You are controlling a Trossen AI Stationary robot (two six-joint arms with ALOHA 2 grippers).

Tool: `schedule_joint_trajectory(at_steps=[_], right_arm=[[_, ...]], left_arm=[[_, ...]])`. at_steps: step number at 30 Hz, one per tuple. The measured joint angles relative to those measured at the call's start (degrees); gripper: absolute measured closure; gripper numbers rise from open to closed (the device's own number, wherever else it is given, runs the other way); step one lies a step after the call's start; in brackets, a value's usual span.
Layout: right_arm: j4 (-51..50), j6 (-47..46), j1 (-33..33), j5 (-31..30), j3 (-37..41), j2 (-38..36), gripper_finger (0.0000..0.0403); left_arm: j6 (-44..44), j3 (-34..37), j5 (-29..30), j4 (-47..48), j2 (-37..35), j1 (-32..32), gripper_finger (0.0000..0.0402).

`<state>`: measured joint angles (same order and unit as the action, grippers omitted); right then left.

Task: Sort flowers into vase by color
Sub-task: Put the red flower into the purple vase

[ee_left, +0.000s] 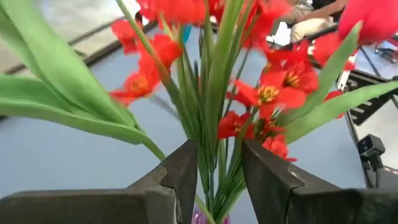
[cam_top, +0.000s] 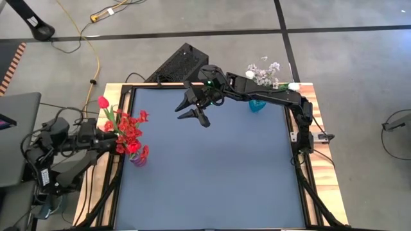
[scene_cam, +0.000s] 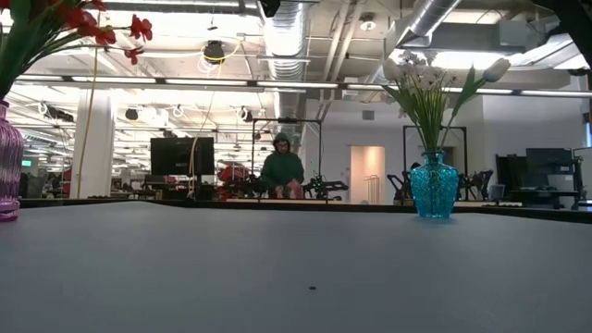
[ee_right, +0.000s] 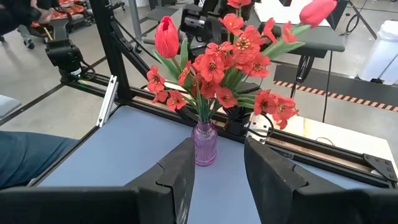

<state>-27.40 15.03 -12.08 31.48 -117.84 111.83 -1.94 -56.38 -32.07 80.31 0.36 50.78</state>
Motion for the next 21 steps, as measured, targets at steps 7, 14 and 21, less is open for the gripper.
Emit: schedule_joint_trajectory(at_steps=[7,14,21], right_arm=[[-0.5,0.0,0.1,0.0,0.0,0.0,0.0237],[-1.1,0.0,0.1,0.0,0.0,0.0,0.0237],[-1.0,0.0,0.1,0.0,0.0,0.0,0.0237]], left_arm=[[0.2,3.3,-0.2,0.0,0.0,0.0,0.029],[0.5,1.9,2.4,0.1,0.0,0.0,0.029],[2.7,1.3,7.2,-0.5,0.0,0.0,0.029]])
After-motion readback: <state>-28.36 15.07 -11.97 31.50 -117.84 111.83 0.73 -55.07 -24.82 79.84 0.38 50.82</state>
